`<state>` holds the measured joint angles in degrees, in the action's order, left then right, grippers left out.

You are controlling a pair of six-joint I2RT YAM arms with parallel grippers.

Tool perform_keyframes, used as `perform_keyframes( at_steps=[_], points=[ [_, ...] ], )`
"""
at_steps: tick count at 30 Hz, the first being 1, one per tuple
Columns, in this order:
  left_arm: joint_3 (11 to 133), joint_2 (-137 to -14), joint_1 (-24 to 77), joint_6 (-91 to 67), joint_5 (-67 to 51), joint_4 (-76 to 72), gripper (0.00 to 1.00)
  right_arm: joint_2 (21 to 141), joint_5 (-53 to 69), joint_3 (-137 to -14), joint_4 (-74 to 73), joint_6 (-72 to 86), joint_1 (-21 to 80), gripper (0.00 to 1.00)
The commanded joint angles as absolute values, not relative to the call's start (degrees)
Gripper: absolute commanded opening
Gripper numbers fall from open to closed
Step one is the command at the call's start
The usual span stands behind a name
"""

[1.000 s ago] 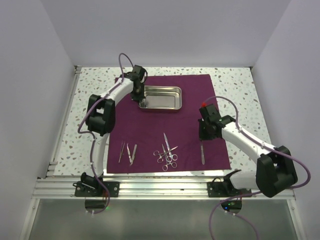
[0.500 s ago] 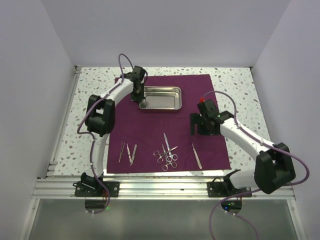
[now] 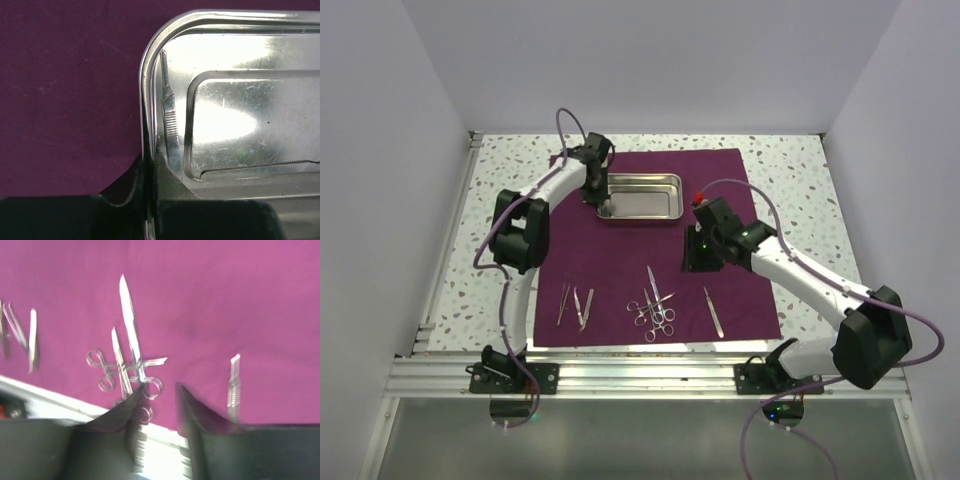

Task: Open and lay out the surgical kit
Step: Place the medical item in the surgical kit, then adjust the medical item in the surgical kit.

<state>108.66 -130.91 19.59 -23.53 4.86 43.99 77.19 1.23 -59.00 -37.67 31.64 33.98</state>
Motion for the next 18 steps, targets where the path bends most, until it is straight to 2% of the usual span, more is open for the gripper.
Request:
perform_keyframes(
  at_steps=[1, 2, 4, 18],
  points=[
    [107.1, -127.4, 19.6, -24.4, 6.9, 45.5, 0.0, 76.6, 4.0, -56.2, -36.6, 37.3, 37.0, 0.27],
    [106.8, -127.4, 19.6, -24.4, 6.9, 45.4, 0.0, 76.6, 3.9, -55.8, -36.6, 38.1, 37.4, 0.1],
    [105.8, -127.0, 19.6, -24.4, 6.9, 45.2, 0.0, 76.6, 3.0, -55.1, -36.8, 38.5, 38.3, 0.0],
    [102.3, -125.0, 19.6, -24.0, 7.8, 44.3, 0.0, 83.7, 1.3, -52.3, -34.9, 39.6, 42.6, 0.0]
  ],
)
